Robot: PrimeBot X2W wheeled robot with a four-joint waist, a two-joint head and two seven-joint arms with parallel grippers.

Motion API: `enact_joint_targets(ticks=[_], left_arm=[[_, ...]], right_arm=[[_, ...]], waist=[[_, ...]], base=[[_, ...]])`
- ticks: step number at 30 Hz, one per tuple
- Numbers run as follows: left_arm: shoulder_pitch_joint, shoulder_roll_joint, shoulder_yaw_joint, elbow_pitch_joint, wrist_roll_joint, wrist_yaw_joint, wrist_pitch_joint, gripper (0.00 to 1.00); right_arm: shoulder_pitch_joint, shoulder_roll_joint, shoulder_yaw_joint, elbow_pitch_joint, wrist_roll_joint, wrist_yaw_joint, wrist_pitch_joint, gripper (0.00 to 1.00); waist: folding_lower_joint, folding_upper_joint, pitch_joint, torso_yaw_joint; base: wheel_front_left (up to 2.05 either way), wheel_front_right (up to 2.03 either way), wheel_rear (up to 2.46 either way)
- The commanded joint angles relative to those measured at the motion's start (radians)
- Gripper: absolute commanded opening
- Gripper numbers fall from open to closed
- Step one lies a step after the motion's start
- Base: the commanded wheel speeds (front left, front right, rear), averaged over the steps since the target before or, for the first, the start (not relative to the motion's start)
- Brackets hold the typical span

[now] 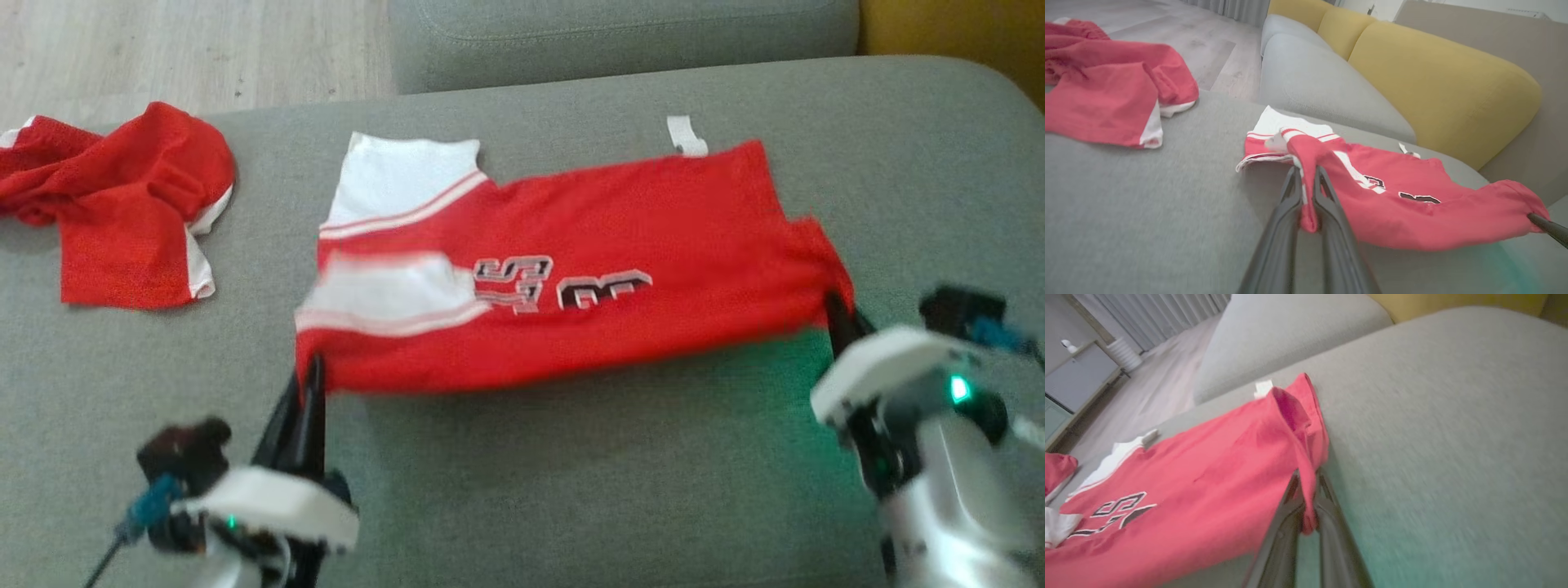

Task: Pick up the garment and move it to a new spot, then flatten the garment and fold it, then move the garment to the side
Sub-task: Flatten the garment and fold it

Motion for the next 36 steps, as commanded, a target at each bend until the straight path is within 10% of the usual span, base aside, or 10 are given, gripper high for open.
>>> enact_joint_targets(ticks=[1,11,13,14,15,16,17,36], left_arm=[[-0.023,0.029,0.040,-0.034,0.002,0.006,-0.002,0.00],[0.135,0.010,0.029,-0.056,-0.030,0.050,-0.014,0.00],[0.141,0.006,0.022,-0.039,-0.026,0.051,-0.020,0.00],[0.142,0.003,0.021,-0.034,-0.026,0.049,-0.024,0.22],[0.142,0.003,0.020,-0.028,-0.026,0.049,-0.027,0.46],[0.142,0.004,0.021,-0.024,-0.024,0.049,-0.031,0.91],[0.140,0.006,0.024,-0.022,-0.023,0.050,-0.034,1.00],[-0.387,0.273,0.082,-0.069,0.090,-0.035,0.208,1.00]], right_arm=[[-0.007,-0.008,0.017,-0.036,-0.002,0.004,0.002,0.00],[0.235,0.005,-0.028,-0.247,-0.001,0.004,0.093,0.00],[0.258,0.006,-0.020,-0.262,0.008,0.004,0.089,0.49],[0.269,0.006,-0.017,-0.268,0.009,0.004,0.087,1.00],[0.279,0.006,-0.014,-0.274,0.010,0.004,0.085,1.00],[0.288,0.006,-0.012,-0.281,0.012,0.004,0.084,1.00],[0.298,0.006,-0.014,-0.289,0.007,0.004,0.081,1.00],[0.148,0.006,0.026,-0.479,-0.062,0.004,0.057,1.00]], waist=[[0.0001,-0.0001,0.000,0.001],[0.0001,-0.0001,0.012,-0.003],[0.0001,-0.0001,0.014,-0.005],[0.0001,-0.0001,0.014,-0.005],[0.0001,-0.0001,0.013,-0.006],[0.0001,-0.0001,0.012,-0.006],[0.0001,-0.0001,0.011,-0.006],[0.0001,-0.0001,0.121,-0.088]], base=[[0.00,0.00,0.00],[0.00,0.00,0.00],[0.00,0.00,0.00],[0.00,0.00,0.00],[0.00,0.00,0.00],[0.00,0.00,0.00],[0.00,0.00,0.00],[0.00,0.00,0.00]])
